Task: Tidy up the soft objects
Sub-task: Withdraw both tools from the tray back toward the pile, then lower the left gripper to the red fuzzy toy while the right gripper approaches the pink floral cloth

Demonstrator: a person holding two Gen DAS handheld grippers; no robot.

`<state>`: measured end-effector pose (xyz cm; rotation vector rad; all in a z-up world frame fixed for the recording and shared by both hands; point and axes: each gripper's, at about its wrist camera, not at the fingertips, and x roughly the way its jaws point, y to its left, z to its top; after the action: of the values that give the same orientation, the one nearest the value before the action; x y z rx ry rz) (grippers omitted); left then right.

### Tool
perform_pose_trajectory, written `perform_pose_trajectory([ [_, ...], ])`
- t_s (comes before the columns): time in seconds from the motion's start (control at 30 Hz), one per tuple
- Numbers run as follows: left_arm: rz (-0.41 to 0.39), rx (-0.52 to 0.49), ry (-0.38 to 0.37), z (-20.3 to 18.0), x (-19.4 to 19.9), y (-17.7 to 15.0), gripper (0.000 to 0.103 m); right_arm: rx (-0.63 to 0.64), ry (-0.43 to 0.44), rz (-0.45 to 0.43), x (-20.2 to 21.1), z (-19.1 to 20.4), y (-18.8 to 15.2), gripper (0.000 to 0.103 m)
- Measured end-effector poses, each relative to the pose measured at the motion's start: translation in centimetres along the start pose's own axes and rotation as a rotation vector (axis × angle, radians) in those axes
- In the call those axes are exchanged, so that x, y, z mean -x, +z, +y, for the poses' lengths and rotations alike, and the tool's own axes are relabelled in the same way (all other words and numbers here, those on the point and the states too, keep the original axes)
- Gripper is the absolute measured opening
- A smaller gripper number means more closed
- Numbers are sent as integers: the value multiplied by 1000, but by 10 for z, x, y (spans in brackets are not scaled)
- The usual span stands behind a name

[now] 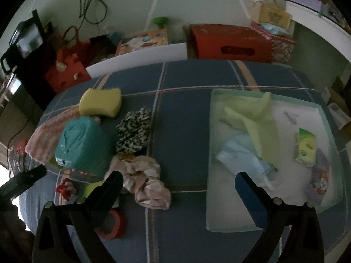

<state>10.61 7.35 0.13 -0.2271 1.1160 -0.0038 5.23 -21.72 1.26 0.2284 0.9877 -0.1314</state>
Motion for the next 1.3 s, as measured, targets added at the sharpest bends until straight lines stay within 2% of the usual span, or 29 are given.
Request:
perform_pose_trajectory([
  [0.13,38,-10,-2,-3,-14,-2,96,34,22,38,-13,9,-2,103],
  [0.23,104,-4,-38,-5,-32,-4,96,59,25,75,-26,16,-5,103],
  [0.6,206,-71,46,-15,-70,-9,96,155,-8,182,-62,32,-17,103],
  [1.0,212,-118,116,-35,-90,-7,96,239,-22,220,-83,47,-25,103],
  [1.3,186,-121,136,-44,-95,-18,97,266,-5,204,-90,49,-22,103],
])
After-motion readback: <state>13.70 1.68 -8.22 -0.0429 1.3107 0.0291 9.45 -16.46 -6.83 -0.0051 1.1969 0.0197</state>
